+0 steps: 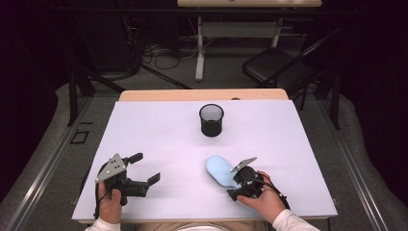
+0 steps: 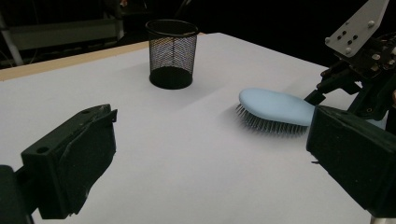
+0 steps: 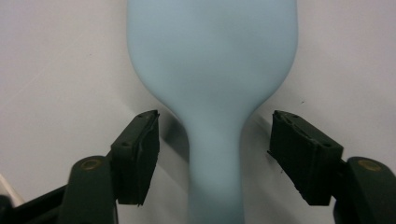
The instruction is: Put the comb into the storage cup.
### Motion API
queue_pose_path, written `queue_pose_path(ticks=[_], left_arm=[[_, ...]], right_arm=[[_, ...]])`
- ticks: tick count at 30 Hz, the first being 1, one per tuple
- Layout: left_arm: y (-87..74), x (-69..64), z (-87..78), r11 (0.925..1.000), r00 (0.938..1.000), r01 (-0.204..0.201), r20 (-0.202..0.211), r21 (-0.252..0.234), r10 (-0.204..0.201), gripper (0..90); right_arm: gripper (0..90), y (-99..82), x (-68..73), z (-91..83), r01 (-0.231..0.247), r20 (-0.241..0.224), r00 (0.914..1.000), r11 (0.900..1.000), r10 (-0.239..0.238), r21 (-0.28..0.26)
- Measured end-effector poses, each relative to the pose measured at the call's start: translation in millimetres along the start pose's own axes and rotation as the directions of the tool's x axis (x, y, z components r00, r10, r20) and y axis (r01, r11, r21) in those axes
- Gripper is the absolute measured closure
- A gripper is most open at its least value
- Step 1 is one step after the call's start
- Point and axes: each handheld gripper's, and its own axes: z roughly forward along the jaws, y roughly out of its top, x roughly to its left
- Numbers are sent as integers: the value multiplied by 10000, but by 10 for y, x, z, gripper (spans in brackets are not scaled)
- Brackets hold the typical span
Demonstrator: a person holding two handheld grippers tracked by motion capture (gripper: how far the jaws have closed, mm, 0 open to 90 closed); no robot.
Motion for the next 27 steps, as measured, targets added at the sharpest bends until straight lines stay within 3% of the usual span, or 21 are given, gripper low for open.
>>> queue_pose_path(ticks=[7, 27], left_arm=[[1, 1, 1, 10000, 10000, -2, 29, 13, 2, 13], [0, 0, 1, 10000, 10000, -11, 16, 20, 11, 13]], right_arm=[[437, 5, 2, -14, 122, 72, 9999, 9999, -122, 51], [549, 11, -14, -38, 133, 62, 9999, 9996, -135, 235]])
